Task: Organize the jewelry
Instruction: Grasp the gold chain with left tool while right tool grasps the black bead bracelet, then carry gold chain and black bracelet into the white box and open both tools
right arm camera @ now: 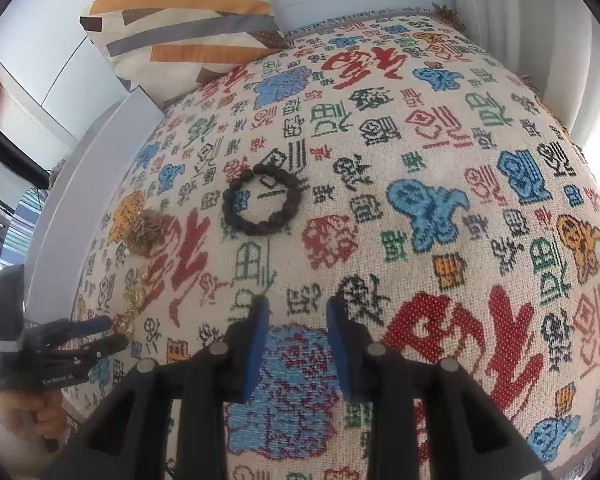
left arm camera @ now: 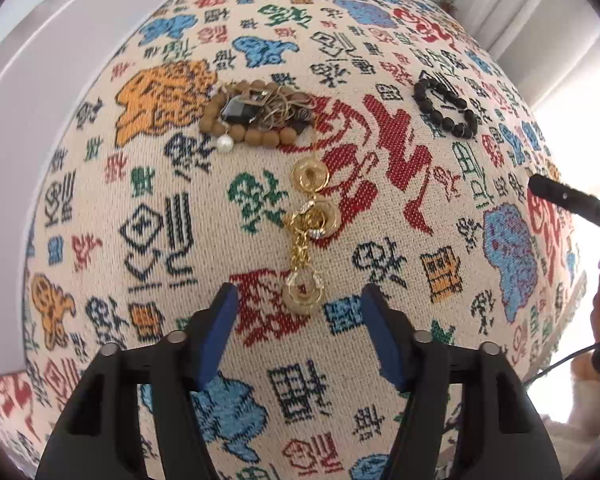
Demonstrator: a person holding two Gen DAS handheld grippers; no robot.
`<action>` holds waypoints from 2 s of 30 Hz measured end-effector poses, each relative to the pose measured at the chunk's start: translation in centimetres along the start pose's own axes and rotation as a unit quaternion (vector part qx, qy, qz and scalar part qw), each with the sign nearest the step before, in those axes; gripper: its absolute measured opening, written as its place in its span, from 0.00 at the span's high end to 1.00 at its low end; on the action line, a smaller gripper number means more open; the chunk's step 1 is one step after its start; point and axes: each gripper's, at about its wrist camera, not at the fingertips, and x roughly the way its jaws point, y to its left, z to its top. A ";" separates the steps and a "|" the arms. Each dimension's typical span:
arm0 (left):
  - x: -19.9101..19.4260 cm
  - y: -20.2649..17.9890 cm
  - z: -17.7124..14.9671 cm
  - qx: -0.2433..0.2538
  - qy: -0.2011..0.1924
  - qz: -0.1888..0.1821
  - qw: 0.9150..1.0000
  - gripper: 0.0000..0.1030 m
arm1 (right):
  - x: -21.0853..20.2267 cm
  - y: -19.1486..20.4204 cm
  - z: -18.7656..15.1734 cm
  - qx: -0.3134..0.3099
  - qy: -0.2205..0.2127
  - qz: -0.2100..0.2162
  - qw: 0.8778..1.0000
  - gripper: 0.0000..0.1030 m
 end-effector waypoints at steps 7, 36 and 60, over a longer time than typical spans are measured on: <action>2.0 -1.4 1.4 0.032 -0.008 0.046 0.998 0.55 | -0.5 2.9 1.9 -0.032 0.008 0.025 0.999 0.71; -10.7 6.0 4.2 -0.078 -0.052 -0.071 0.993 0.96 | 4.1 10.1 8.6 -0.222 0.100 -0.020 0.970 0.88; -26.5 22.3 8.9 -0.172 -0.137 0.005 0.976 0.96 | -3.4 34.9 17.7 -0.269 0.016 0.169 0.948 0.88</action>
